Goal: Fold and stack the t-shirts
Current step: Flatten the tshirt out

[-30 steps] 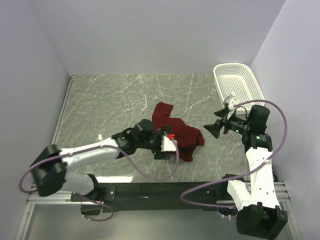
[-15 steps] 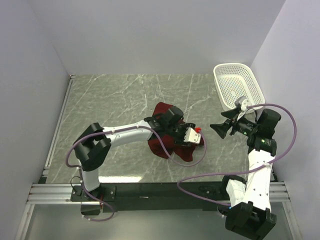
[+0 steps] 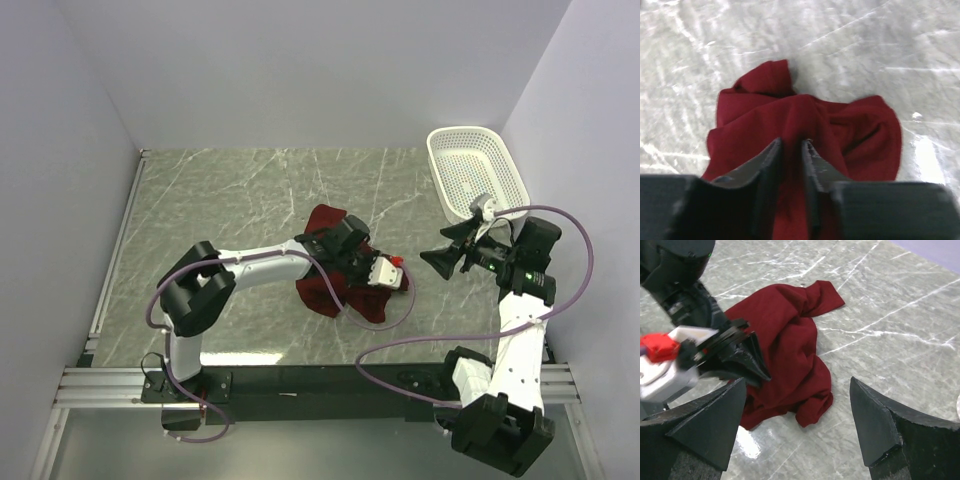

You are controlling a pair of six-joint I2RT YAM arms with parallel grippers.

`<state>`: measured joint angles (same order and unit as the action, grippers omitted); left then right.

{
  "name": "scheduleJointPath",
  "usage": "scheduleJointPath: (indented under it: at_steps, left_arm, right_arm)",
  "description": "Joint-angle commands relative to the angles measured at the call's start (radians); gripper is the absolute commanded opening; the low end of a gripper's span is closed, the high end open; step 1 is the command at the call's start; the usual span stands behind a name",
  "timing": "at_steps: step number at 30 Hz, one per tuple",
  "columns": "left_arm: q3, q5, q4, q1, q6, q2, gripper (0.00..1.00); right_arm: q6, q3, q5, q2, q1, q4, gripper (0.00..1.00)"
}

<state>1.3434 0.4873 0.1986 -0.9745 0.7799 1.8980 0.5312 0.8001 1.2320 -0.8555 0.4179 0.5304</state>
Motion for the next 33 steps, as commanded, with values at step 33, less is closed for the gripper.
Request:
scheduleJointPath:
  at_steps: [33]
  left_arm:
    - [-0.418,-0.047,-0.357,0.281,-0.696,-0.878,0.01]
  right_arm:
    - [0.254,0.182,-0.405,-0.261,-0.822,0.186,0.81]
